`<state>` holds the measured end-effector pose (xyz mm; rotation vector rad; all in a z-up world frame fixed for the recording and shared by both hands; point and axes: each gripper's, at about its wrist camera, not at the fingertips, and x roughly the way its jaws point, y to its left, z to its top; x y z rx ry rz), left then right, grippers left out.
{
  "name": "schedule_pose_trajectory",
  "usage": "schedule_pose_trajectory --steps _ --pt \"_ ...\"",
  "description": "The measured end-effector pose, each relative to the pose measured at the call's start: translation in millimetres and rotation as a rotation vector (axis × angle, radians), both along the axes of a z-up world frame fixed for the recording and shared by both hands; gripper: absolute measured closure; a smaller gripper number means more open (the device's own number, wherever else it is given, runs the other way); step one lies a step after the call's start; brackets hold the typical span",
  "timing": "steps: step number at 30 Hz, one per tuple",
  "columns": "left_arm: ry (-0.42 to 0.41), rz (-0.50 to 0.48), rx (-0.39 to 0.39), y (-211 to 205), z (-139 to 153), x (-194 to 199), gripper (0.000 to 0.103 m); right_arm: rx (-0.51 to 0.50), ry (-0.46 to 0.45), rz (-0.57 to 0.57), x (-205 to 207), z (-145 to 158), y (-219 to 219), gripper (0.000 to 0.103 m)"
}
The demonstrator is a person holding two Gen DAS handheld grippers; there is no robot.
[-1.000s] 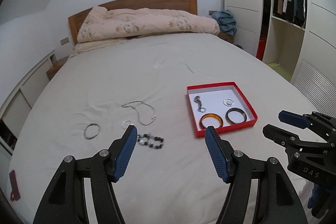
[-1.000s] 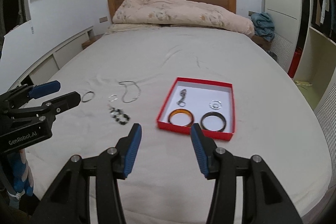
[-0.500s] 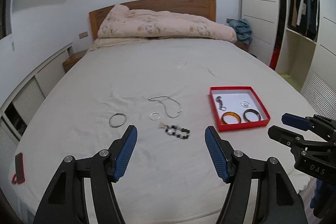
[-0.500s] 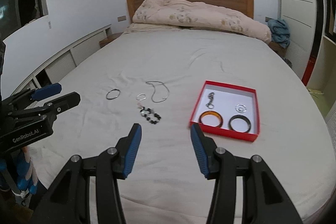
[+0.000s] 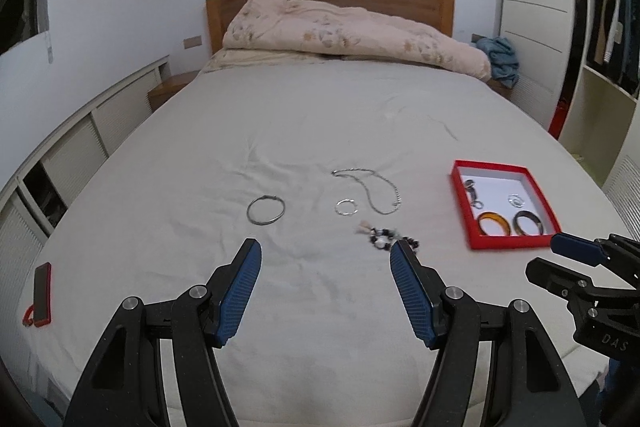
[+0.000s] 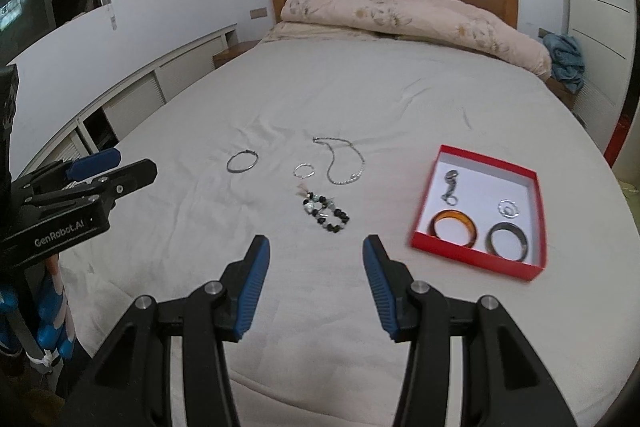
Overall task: Organize jewelry
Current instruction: 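Move the left tool to the plain silver bangle while the right tool approaches the beaded bracelet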
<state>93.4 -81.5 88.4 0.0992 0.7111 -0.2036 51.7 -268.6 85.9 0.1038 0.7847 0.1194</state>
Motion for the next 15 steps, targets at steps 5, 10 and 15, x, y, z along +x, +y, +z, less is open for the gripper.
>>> schedule_pose_trajectory --steps 5,10,15 --pt "0.032 0.026 0.002 9.7 -17.4 18.8 0.037 0.003 0.026 0.022 19.9 -15.3 8.5 0.056" --pt "0.051 0.047 0.005 21.3 -37.1 36.3 0.037 0.008 0.057 0.040 39.4 -33.2 15.6 0.056" --pt "0.089 0.102 0.015 47.8 -64.4 64.2 0.037 0.004 0.095 0.063 62.5 -56.6 18.0 0.056"
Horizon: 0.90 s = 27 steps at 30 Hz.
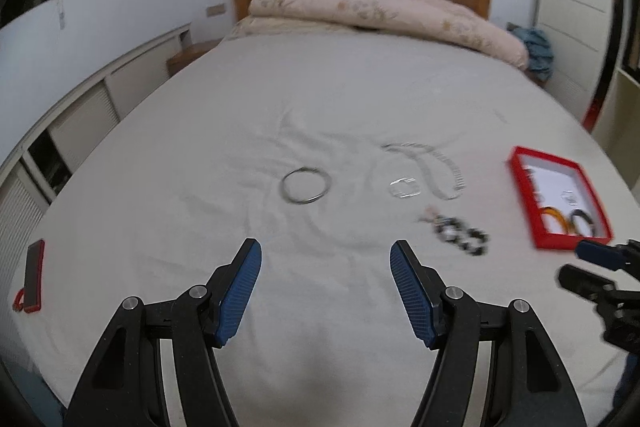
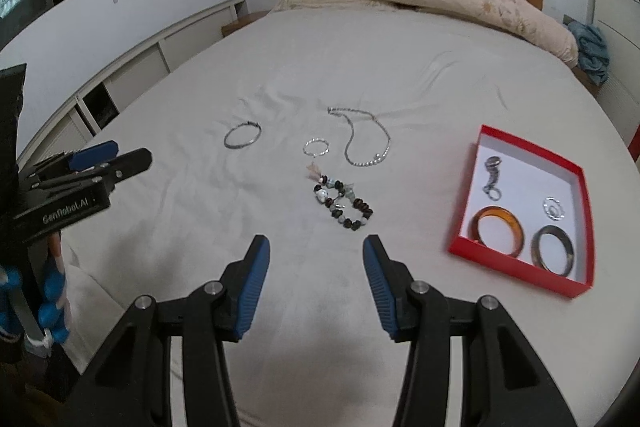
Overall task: Organize jewelry
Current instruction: 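Move the left tool to the plain silver bangle while the right tool approaches the beaded bracelet, then grasp the plain silver bangle with the left tool while the right tool grasps the beaded bracelet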
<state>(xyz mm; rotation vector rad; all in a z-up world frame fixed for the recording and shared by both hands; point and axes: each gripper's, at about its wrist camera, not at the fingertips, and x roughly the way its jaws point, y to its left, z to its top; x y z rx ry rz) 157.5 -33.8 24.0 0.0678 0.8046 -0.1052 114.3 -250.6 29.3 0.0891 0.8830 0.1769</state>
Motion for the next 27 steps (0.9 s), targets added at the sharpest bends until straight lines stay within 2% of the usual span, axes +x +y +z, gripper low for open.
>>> schedule_pose_trajectory --steps 8,17,20,24,27 --pt "0.070 0.098 0.006 41.0 -45.2 62.5 0.037 -0.015 0.049 0.042 49.3 -43.3 0.6 0.056" --pt "0.114 0.094 -0.011 44.7 -82.7 146.6 0.037 -0.062 0.065 0.125 103.9 -82.2 6.0 0.056" --pt "0.146 0.095 -0.034 46.8 -95.7 171.5 0.037 -0.071 0.064 0.151 116.4 -91.0 4.6 0.050" --pt "0.206 0.085 -0.042 44.7 -115.9 191.2 0.039 -0.076 0.070 0.188 127.6 -100.5 4.9 0.049" --pt "0.186 0.072 -0.024 41.8 -120.1 191.9 0.040 -0.072 0.086 0.220 132.9 -110.6 5.9 0.049"
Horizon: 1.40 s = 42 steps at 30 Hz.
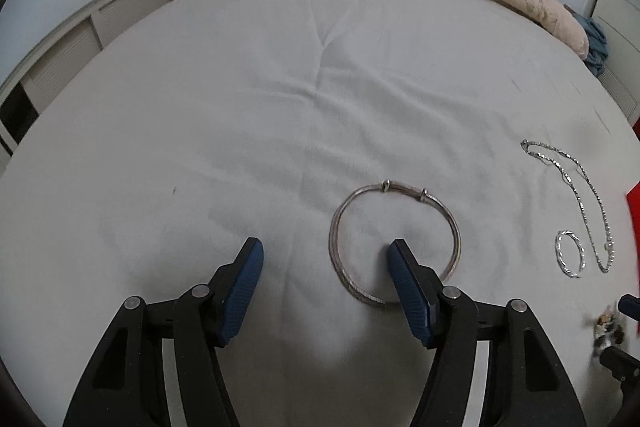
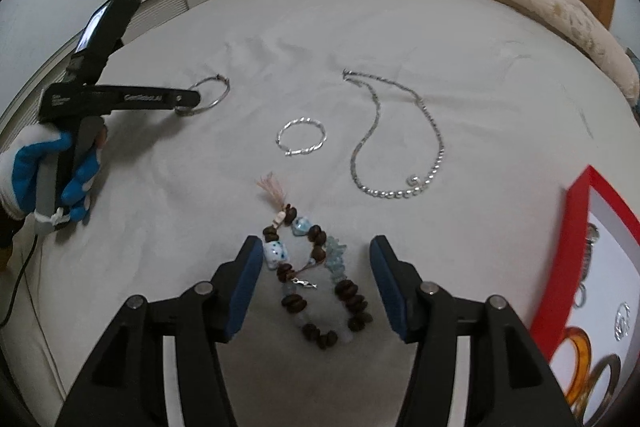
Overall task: Organize jewelry
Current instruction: 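Grasp the plain silver bangle with the left tool while the right tool grasps the beaded bracelet, then carry the silver bangle and beaded bracelet over the red box with both tools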
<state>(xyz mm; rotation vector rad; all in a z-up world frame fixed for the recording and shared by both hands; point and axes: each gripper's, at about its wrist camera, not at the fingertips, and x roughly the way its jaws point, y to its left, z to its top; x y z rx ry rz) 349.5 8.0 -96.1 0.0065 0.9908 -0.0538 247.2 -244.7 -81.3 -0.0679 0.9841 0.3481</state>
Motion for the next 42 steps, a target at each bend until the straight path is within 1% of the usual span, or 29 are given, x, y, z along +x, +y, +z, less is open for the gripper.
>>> schedule_pose_trajectory --steps 3,5,6,7,8,9,10,11,12,16,21,23,30,35,39,42 --pt "-0.008 -0.024 0.005 -2.7 -0.2 0.8 0.049 -0.010 0.012 0.019 3.2 -8.7 1.3 0.049" --pt "-0.010 -0.053 0.005 -6.7 -1.2 2.0 0.066 -0.019 0.009 0.027 1.6 -12.4 1.7 0.050" --pt "-0.011 -0.071 0.008 -10.2 -0.8 1.9 0.071 -0.022 0.008 0.029 0.9 -12.7 1.6 0.051" --pt "-0.011 -0.082 0.012 -13.7 -0.6 2.8 0.079 -0.023 0.005 0.031 -0.6 -12.6 1.6 0.055" --pt "-0.010 -0.095 0.012 -17.2 0.6 1.6 0.087 -0.029 0.003 0.031 -1.2 -12.9 1.5 0.063" --pt "-0.010 -0.100 0.009 -20.2 1.1 0.3 0.091 -0.030 0.002 0.032 -1.9 -12.2 0.9 0.072" --pt "-0.011 -0.105 0.008 -20.8 1.6 -1.2 0.097 -0.028 0.001 0.031 -2.4 -11.8 1.0 0.076" --pt "-0.013 -0.111 0.011 -22.9 2.9 -3.1 0.098 -0.029 0.003 0.030 -3.4 -11.2 0.6 0.082" --pt "-0.018 -0.112 0.017 -24.1 4.9 -6.4 0.099 -0.032 0.003 0.031 -4.3 -10.7 0.5 0.094" --pt "-0.022 -0.127 0.007 -30.5 10.6 -17.7 0.099 -0.031 0.009 0.017 -7.9 -6.5 1.0 0.094" --pt "-0.046 -0.136 0.001 -31.4 30.2 -38.5 0.099 0.015 -0.006 -0.026 -18.2 8.5 -3.4 0.094" --pt "-0.058 -0.141 -0.004 -27.7 43.4 -46.9 0.099 0.030 -0.024 -0.041 -25.7 20.5 -4.0 0.094" --pt "-0.109 -0.169 0.006 -36.1 92.4 -79.5 0.100 0.065 -0.098 -0.080 -61.3 70.7 -14.1 0.094" --pt "-0.153 -0.181 0.004 -55.5 131.5 -110.0 0.100 0.057 -0.149 -0.115 -100.5 106.6 -29.1 0.094" --pt "-0.172 -0.209 -0.009 -77.0 152.8 -138.9 0.100 0.047 -0.177 -0.153 -129.4 128.1 -46.7 0.094" --pt "-0.179 -0.238 -0.009 -97.1 160.8 -158.5 0.100 0.039 -0.191 -0.183 -152.0 138.5 -62.2 0.094"
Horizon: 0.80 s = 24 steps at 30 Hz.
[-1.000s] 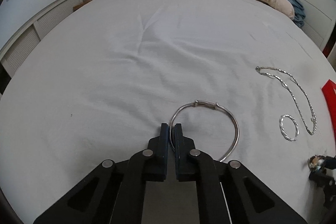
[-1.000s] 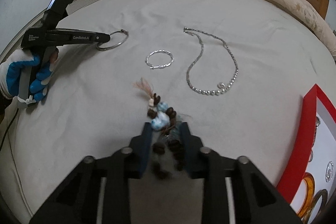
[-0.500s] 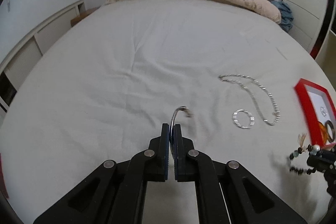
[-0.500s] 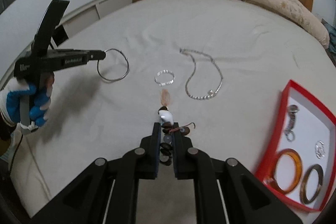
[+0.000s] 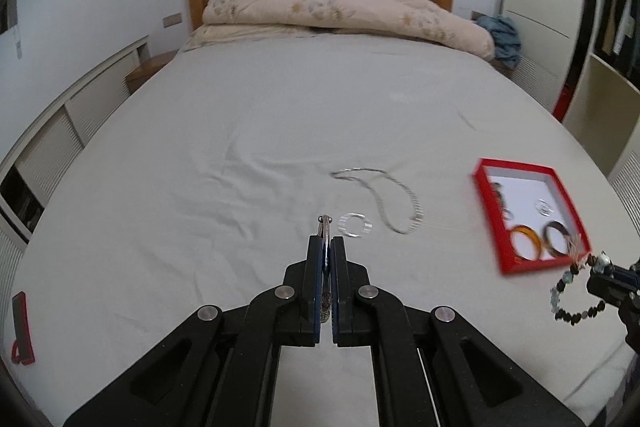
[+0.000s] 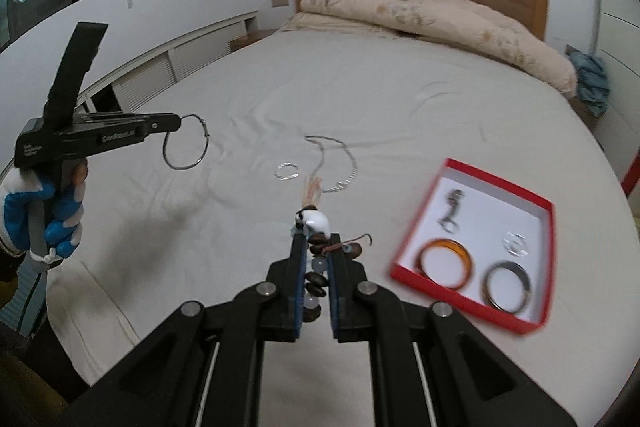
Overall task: Organize jewelry
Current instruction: 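Carry the silver bangle and beaded bracelet over the red box with both tools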
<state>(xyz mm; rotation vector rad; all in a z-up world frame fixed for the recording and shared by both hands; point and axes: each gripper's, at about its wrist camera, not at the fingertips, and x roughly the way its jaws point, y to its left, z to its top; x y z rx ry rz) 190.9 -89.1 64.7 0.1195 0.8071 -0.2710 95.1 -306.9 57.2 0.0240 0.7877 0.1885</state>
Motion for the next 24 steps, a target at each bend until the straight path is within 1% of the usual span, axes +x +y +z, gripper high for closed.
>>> schedule_pose_trajectory --steps 3,6,12,16,24 --pt "-0.004 -0.039 0.005 -23.7 5.4 -14.4 0.100 -0.003 -0.006 -0.033 -19.9 4.7 -18.3 0.094" --pt "-0.008 -0.084 0.010 -50.6 7.7 -20.5 0.100 -0.009 -0.008 -0.071 -34.8 7.0 -38.5 0.094" --pt "0.003 -0.158 -0.012 -107.9 6.8 -13.1 0.100 -0.028 -0.014 -0.144 -43.9 9.0 -84.0 0.094" --pt "0.016 -0.199 -0.019 -146.1 -2.1 0.8 0.100 -0.039 -0.022 -0.186 -36.9 8.7 -113.8 0.094" --pt "0.020 -0.273 -0.018 -212.0 -19.8 38.1 0.100 -0.033 -0.048 -0.240 10.1 -1.9 -160.7 0.094"
